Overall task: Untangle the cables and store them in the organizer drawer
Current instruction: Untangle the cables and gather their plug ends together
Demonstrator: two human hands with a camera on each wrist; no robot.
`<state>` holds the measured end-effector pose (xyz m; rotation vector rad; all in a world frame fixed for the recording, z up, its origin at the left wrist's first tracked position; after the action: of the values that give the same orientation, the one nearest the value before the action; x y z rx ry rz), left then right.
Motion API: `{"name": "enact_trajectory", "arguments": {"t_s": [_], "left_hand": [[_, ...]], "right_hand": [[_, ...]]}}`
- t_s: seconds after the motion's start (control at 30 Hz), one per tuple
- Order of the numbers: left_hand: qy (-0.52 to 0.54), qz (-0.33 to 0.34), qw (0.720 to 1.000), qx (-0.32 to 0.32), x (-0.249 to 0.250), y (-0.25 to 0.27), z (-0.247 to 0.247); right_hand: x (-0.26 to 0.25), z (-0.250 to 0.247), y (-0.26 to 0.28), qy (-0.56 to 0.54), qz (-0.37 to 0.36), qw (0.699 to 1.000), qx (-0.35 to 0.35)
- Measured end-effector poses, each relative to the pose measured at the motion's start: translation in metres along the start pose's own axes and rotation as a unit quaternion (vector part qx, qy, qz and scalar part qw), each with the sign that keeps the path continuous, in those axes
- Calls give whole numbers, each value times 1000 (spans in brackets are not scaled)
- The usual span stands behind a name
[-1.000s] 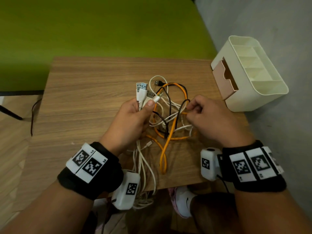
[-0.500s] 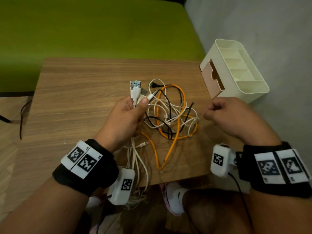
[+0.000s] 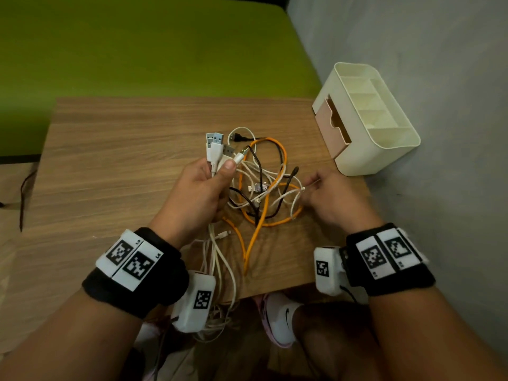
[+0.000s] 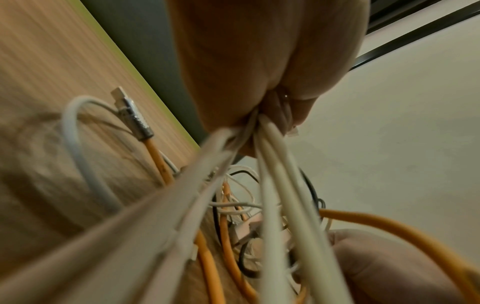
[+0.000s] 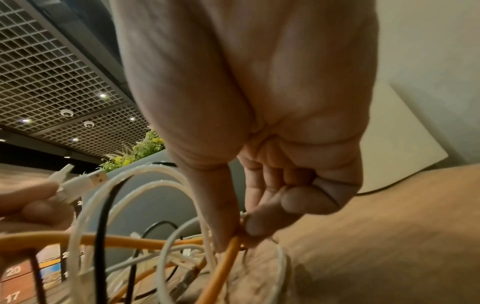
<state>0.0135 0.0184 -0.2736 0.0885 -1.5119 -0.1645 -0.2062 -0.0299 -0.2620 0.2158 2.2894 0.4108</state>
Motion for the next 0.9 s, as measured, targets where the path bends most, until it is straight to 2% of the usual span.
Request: {"name": "enact_trajectory", "arguments": {"t_s": [0.1, 0.2, 0.37, 0.43, 0.5, 0.57, 0.7, 0.77, 0.9], "left_hand": [[-2, -5, 1000, 2, 1, 0, 0], [3, -4, 1000, 2, 0, 0, -1], [10, -1, 1000, 2, -2, -1, -1], [14, 1, 1000, 0, -3, -1, -2], [13, 2, 1000, -2, -3, -1, -2], [12, 4, 1000, -3, -2, 0, -2], [10, 4, 1000, -5, -2, -1, -1], [7, 6, 1000, -5, -2, -1, -1], [2, 9, 1000, -5, -1, -1, -2]], "right_hand": [[-12, 4, 4, -65, -64, 996, 14], [-22, 5, 9, -129, -124, 982, 61], [-29, 9, 15, -146, -117, 981, -43], [-30, 8, 18, -105, -112, 987, -45], [-31, 3, 19, 8, -116, 993, -14], [-31, -2, 22, 110, -113, 987, 38], [-28, -11, 21, 108, -162, 971, 137], [-26, -13, 20, 111, -140, 975, 131], [-23, -20, 17, 192, -17, 980, 53]]}}
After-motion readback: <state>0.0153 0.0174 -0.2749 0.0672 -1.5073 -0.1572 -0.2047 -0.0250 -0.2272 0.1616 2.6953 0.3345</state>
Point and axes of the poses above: each hand's wrist, its own y-axis away from the middle knuckle, its own z-axis out of the palm, x = y × z, the point moved 1 cm from there along -y, towards the middle knuckle, and after that the axes turned 9 degrees about -y, right-handed, at the moved point
